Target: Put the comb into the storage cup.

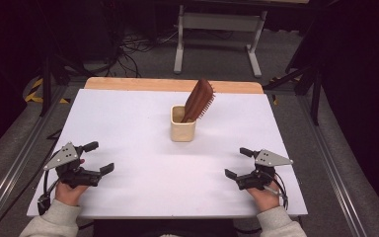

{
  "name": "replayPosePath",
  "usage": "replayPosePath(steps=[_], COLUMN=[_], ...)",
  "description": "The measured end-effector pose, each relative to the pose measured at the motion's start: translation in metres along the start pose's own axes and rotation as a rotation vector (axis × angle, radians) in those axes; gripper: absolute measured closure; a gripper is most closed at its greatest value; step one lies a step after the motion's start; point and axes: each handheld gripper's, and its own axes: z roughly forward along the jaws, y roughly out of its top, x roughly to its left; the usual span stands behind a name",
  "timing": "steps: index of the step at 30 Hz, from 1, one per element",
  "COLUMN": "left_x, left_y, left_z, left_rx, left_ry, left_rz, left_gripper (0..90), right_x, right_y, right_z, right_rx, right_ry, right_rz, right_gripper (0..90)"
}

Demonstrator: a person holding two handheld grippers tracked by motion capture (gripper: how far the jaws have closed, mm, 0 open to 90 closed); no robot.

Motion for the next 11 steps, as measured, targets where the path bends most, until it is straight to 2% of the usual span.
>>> replayPosePath(steps=[6,8,11], left_x=[0.0,-0.0006,-0.0022], left_y=[-0.0005,-0.0008,-0.0006], left_z=[0.0008,0.0011,0.0011], left_rx=[0.015,0.024,0.012], left_ry=[0.017,0.037,0.033], left_rz=[-0.024,-0.016,0.004], left_gripper=[0.1,0.1,0.1], right_x=[0.0006,0.0006,0.0017], right_y=[0.0008,0.0008,0.0012], right_z=[-0.0017,-0.0021,-0.0024], right_rx=[-0.001,-0.001,-0.003], right_ry=[-0.012,-0.014,-0.016], right_rz=[-0.002,-0.003,-0.013], right_gripper=[0.2,0.2,0.2])
